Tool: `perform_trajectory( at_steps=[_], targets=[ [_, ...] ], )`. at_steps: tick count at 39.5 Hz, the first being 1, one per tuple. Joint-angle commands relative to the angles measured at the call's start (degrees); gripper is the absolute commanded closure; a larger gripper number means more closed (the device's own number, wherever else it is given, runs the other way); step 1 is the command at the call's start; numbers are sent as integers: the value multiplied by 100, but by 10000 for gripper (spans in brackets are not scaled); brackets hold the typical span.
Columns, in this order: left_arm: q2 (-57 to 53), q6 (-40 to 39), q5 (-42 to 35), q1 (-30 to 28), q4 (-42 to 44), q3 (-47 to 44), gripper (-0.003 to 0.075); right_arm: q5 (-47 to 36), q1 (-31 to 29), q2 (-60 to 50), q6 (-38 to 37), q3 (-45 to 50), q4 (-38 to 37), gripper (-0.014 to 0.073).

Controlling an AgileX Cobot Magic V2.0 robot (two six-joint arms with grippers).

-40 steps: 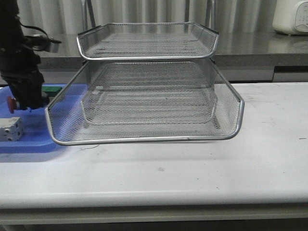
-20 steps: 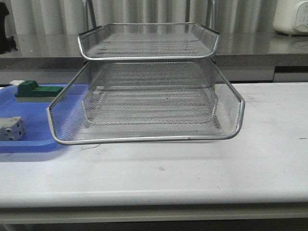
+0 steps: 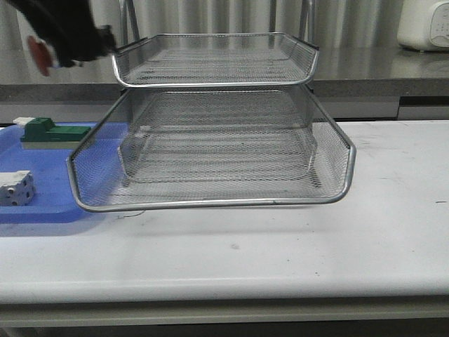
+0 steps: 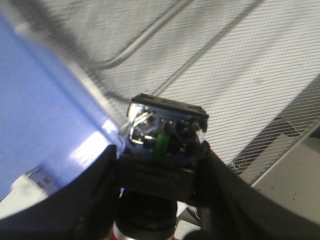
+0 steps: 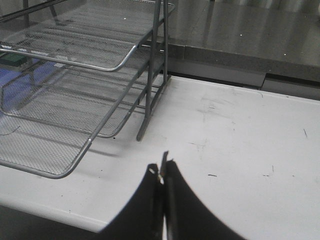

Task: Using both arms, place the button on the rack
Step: 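Lift the red button with the left gripper over the pulled-out tier, then lower the button into the tier and open the left gripper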

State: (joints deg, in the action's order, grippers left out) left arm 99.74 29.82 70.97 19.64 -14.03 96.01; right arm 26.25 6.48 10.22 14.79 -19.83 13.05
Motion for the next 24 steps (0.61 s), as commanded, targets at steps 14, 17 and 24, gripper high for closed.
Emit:
perform_trajectory(
  at_steps=[14,17,24],
  targets=[
    [653,-59,-1496,1279,-48,132,616,-473,-8,66,2,-129,26,704],
    [803,-69,-1616,1279,-48,132,612,-473,-8,66,2,-129,26,704],
    [886,-69,-1779,1279,-48,132,611,-473,-8,66,2,-129,26,704]
  ],
)
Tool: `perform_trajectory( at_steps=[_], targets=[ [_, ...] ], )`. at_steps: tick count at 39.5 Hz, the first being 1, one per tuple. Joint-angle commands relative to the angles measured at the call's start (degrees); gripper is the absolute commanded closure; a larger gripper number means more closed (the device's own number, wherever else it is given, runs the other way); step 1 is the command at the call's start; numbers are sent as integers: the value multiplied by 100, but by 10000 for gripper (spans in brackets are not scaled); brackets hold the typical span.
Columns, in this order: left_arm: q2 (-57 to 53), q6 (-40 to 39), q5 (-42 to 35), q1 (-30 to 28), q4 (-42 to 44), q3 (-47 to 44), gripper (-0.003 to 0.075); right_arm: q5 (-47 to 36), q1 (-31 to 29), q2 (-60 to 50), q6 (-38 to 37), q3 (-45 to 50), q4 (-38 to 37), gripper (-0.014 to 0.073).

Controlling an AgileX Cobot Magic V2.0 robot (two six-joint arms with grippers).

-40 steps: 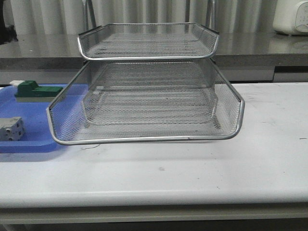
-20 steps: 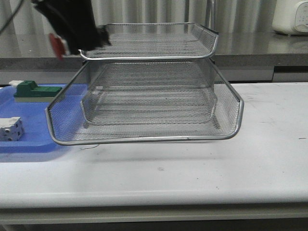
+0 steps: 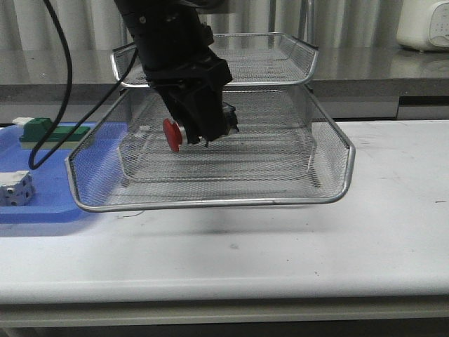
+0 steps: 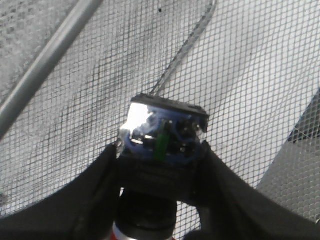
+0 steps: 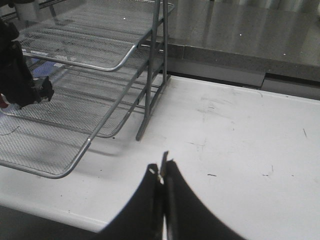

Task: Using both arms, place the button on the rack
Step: 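Lower the button into the tier and open the left gripper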

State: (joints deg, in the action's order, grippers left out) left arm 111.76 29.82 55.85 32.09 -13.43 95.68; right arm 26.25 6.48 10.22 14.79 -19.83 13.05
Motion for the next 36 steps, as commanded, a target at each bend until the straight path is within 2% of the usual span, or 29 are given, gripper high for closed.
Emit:
perform_trajectory(
  at_steps=[1,10,29,33,36],
  targets=[
    [-317,-69,-252,33,-107,164,608,-473,-8,66,2,-129,26,704],
    [-278,-69,-126,33,-107,164,525,-473,-8,66,2,-129,26,704],
    [-218,-69,-118,33,-107,164,512,-473,-8,66,2,-129,26,704],
    [-218,-69,-118,33,-107,164,440,-473,-8,66,2,-129,26,704],
    [-218,-69,-118,33,-107,164,335,-473,-8,66,2,-129,26,704]
  ],
)
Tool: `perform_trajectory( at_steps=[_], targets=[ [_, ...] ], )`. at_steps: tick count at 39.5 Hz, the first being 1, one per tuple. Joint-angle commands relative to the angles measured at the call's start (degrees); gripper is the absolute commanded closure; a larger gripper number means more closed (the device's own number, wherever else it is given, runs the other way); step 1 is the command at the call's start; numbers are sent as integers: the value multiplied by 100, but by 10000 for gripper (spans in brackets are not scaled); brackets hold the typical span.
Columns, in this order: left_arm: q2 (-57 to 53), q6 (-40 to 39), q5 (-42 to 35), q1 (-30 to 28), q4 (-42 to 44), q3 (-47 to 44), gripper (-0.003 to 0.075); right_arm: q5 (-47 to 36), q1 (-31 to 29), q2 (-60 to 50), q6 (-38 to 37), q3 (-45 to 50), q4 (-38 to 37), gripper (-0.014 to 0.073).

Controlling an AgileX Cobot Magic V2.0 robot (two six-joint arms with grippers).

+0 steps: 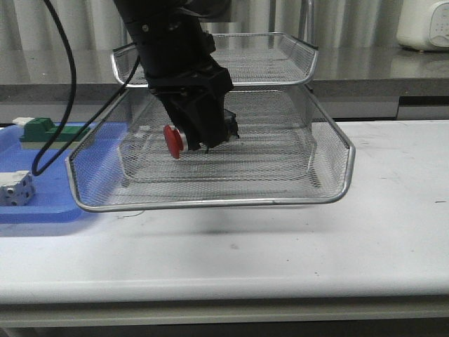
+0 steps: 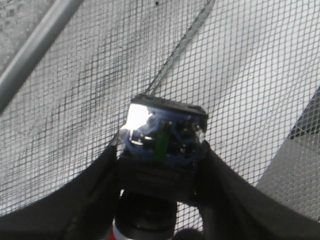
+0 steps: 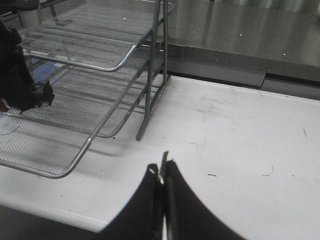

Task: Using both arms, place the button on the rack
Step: 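Lower the button into the tier and open the left gripper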

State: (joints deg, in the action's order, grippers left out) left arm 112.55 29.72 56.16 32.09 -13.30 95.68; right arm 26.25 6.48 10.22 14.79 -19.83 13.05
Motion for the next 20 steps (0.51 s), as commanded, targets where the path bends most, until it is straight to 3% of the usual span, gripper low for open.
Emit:
perform_trajectory(
  at_steps=[1,6,8,15,20],
  targets=[
    [-297,-60,-148,33,-120,164,285,-473,-8,66,2,-129,26,704],
    [-297,-71,-112,33,-120,164,65,-473,-8,66,2,-129,26,704],
    [-297,-71,-64,33,-120,164,16,-473,-8,66,2,-129,26,704],
    [-297,-104,440,33,-120,328,53,-473,-8,66,2,-129,26,704],
    [-297,-131,976,33,-120,633,123,-473,-8,66,2,-129,26,704]
  ],
)
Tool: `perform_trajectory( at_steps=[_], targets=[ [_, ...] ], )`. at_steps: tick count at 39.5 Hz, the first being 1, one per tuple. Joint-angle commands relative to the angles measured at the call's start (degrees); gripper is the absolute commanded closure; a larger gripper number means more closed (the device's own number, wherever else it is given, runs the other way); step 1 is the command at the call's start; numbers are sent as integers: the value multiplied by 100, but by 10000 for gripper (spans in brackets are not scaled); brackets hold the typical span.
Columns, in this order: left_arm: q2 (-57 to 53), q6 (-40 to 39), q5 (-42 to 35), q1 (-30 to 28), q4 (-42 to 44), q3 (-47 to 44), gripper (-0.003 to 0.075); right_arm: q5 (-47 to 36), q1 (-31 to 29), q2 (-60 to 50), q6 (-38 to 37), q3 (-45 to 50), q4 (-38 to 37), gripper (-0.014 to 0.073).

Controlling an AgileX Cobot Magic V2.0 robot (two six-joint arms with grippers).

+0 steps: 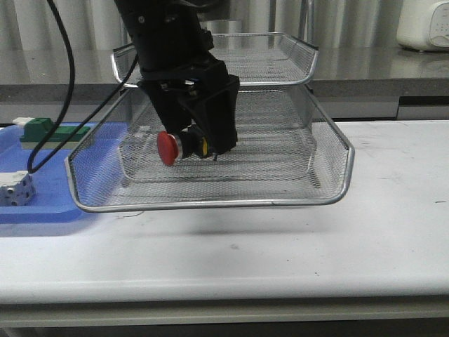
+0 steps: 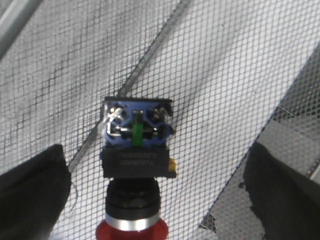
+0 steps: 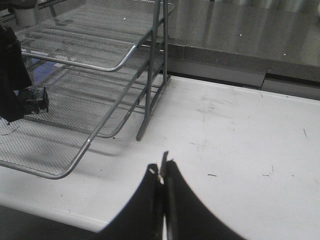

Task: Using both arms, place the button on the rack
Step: 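Lower the button into the tier and open the left gripper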

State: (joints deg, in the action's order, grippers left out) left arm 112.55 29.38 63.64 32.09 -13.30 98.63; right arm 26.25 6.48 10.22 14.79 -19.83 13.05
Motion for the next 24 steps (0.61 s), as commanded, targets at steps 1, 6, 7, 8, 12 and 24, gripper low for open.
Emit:
perform_trajectory(
  at_steps=[1,6,7,8,12,24],
  targets=[
    [-297,-96,360,33,-120,418,141,-473,-8,66,2,-129,26,704],
    [-297,-138,1062,33,-120,715,269,-473,-8,66,2,-129,26,704],
    [-324,-192,1045,33,-95,708,301,-473,-8,66,2,-129,26,704],
    [-340,-245,1045,33,-95,708,325,-473,-8,66,2,-129,26,704],
    [-421,-381,1045,33,-43,708,438,-473,-8,66,2,-129,26,704],
    [-1243,-1185,1045,-69,836,217,696,-473,-8,66,2,-129,26,704]
  ],
)
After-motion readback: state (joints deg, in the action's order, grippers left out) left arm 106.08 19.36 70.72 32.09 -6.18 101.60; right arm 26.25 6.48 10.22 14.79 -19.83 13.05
